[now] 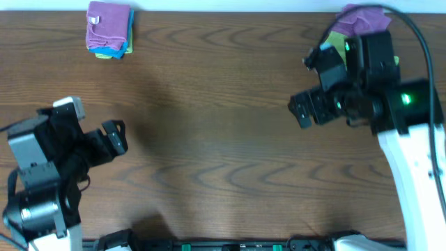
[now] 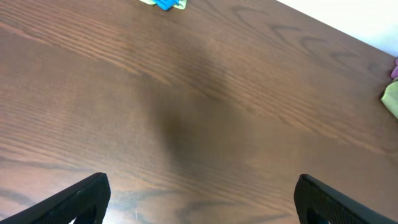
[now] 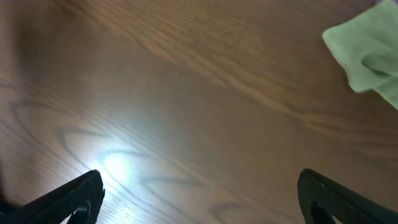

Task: Fold the cloth

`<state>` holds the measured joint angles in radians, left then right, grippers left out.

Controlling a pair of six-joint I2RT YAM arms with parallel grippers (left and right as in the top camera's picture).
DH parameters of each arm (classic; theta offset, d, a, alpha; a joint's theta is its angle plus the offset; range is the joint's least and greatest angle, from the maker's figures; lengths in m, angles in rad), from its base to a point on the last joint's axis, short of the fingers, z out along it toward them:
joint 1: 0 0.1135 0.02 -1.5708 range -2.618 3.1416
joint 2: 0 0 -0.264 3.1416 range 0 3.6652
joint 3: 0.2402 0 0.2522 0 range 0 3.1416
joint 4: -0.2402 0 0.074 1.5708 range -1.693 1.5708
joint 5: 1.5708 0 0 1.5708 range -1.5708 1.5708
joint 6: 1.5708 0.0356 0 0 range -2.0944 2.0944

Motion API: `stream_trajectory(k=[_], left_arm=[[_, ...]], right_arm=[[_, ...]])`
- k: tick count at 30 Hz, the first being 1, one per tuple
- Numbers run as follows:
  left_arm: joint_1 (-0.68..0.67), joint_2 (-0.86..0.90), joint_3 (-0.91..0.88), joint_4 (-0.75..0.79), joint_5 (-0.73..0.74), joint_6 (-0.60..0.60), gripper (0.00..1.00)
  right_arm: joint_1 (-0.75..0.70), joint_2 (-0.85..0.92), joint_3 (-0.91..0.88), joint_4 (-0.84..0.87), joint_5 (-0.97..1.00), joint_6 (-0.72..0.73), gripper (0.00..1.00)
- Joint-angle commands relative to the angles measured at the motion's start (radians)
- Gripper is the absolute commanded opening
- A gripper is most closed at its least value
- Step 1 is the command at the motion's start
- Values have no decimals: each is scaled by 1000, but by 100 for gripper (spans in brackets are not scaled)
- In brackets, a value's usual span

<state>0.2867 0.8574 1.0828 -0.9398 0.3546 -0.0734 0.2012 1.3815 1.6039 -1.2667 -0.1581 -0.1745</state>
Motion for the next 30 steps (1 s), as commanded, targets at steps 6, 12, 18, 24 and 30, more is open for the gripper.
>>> stream_trajectory(k=[6,12,18,24,30], left_arm=[[1,-20,-8,-3,-14,-21,96],[1,-20,-8,-11,-16,-45,96],[1,-20,-8,-27,-18,-46,96],[1,-20,-8,-32,-18,-46,96],[-2,-21,-8,-32,-107,-45,96]], right_arm=[[-4,-81,-61,-18,54,-6,99],[-4,-79,-61,-17,53,-6,99],[-4,-79,-61,-17,53,-6,99],[-4,-79,-61,-17,53,-6,99],[-4,-79,-61,-17,53,-6,99]])
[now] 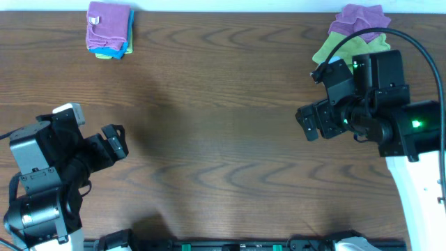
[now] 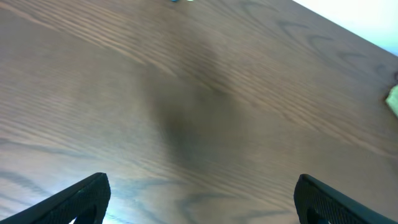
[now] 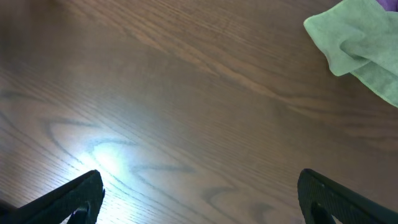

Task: Fold the cloth

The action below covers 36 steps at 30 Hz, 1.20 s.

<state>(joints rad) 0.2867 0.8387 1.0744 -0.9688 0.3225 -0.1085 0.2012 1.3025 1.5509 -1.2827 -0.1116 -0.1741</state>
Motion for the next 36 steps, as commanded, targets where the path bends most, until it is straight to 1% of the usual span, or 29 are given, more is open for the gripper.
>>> stream_trajectory(k=[1,5,8,10,12,16,20,23,27,36], left_arm=[[-2,-4,0,-15,-95,-11,95],[-54,-33,-3,-18,-98,0,95],[-137,-84,-34,51,-134,71,95],[-179,-128,-79,115,-174,95,95],[-200,-185,-152,193,-203,95,95],[-208,-287,-317,352,-198,106,95],[-209,-435,-544,524,-199,106,95],[-209,-544,-684,599,-199,104,95],[-209,-649,-797,645,-200,102,95],[-209,-790,-928,661,-207,102,95]], right_arm=[[-4,0,-8,-1,7,-7,99],[-4,0,-8,-1,7,-7,99],[-4,0,-8,-1,7,-7,99],[-4,0,-8,-1,7,-7,99],[-4,0,-8,-1,7,-7,99],[-4,0,-8,-1,7,-7,99],[-4,0,-8,-1,7,-7,99],[-4,0,-8,-1,7,-7,99],[-4,0,-8,-1,7,-7,99],[-4,0,-8,-1,7,-7,99]])
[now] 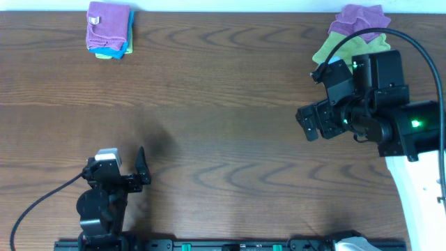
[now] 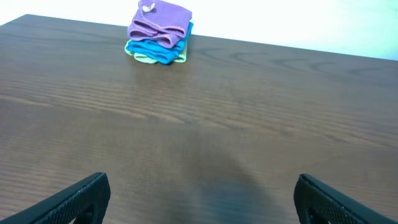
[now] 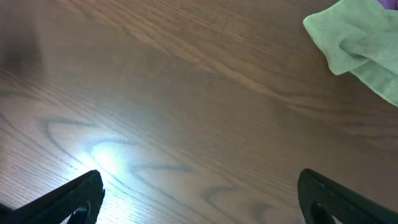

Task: Fold the cloth

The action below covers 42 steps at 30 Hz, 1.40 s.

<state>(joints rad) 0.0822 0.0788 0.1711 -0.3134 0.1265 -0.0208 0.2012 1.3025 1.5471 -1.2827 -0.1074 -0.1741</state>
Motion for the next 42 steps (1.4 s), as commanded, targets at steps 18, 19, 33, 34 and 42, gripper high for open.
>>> stream_trajectory(k=[18,19,33,34,42], left_arm=[[-4,-72,-80,15,-47,21,95],[-4,-72,-80,15,-47,21,95],[-4,-71,-80,15,-48,21,95],[-4,-71,-80,15,-48,21,95],[-4,-71,-80,15,-48,21,96]], right_arm=[[-4,0,-4,-1,3,-7,99],[-4,0,-4,-1,3,-7,99],[-4,0,-4,-1,3,-7,99],[-4,0,-4,-1,3,-7,99],[-4,0,-4,-1,3,-7,99]])
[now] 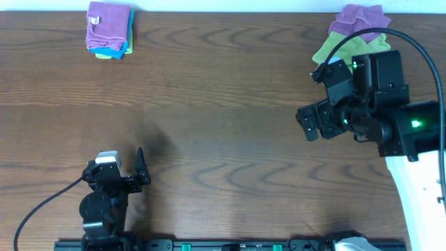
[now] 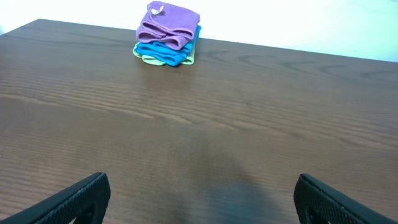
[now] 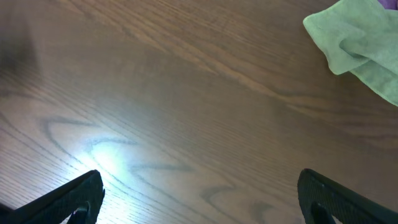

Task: Fold the cloth

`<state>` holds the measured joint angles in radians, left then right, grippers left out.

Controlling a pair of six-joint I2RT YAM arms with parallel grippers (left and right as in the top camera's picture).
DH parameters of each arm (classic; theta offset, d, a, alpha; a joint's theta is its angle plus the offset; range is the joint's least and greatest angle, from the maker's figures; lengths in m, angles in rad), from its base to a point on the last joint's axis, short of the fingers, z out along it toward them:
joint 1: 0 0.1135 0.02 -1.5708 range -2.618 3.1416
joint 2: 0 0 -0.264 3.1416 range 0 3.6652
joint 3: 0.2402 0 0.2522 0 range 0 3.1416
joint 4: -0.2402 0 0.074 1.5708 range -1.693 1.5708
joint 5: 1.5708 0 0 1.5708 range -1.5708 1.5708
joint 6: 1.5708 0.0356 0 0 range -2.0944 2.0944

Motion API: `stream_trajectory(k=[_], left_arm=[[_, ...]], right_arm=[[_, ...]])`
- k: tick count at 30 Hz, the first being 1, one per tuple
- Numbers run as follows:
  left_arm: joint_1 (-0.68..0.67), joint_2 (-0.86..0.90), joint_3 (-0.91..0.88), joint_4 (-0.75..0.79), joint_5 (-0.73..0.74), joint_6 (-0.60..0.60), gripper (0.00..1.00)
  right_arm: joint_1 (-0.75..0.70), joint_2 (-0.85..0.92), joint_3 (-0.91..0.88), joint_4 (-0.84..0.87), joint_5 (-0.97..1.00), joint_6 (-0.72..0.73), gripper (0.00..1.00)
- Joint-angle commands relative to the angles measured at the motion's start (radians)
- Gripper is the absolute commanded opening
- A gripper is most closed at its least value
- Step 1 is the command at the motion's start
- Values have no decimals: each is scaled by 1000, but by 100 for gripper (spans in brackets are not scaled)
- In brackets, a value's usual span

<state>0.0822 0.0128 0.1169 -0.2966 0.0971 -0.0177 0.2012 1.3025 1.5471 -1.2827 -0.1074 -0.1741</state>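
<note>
A loose heap of cloths lies at the table's far right: a purple cloth (image 1: 359, 15) partly over a crumpled light green cloth (image 1: 326, 49), whose corner also shows in the right wrist view (image 3: 357, 43). My right gripper (image 3: 199, 199) hangs open over bare wood just in front and left of the heap, nothing between its fingers. My left gripper (image 2: 199, 199) is open and empty, low at the front left edge, facing across the table.
A folded stack (image 1: 108, 31) of purple, blue and green cloths sits at the far left corner, also in the left wrist view (image 2: 168, 42). The dark wooden table (image 1: 223, 104) stretches between the two arms. A black cable (image 1: 411, 31) loops over the right arm.
The left wrist has turned very slightly, so the folded stack sits a little further right in its view. The right arm and both cloth piles have not moved.
At first the left arm was raised over the left of the table and the right arm covered part of the loose heap. The right arm then stood nearer the front, uncovering the heap. The left arm was then down at the front edge, where it stays. Both grippers stayed open.
</note>
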Motion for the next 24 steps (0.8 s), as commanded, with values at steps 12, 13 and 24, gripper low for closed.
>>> stream_trajectory(k=[12,13,24], left_arm=[[-4,-5,-26,-2,-19,18,95],[-4,-5,-26,-2,-19,18,96],[-4,-5,-26,-2,-19,18,95]], right_arm=[[-8,-80,-34,78,87,-33,99],[-11,-108,-53,111,92,-33,99],[-137,-525,-539,482,110,-32,99]])
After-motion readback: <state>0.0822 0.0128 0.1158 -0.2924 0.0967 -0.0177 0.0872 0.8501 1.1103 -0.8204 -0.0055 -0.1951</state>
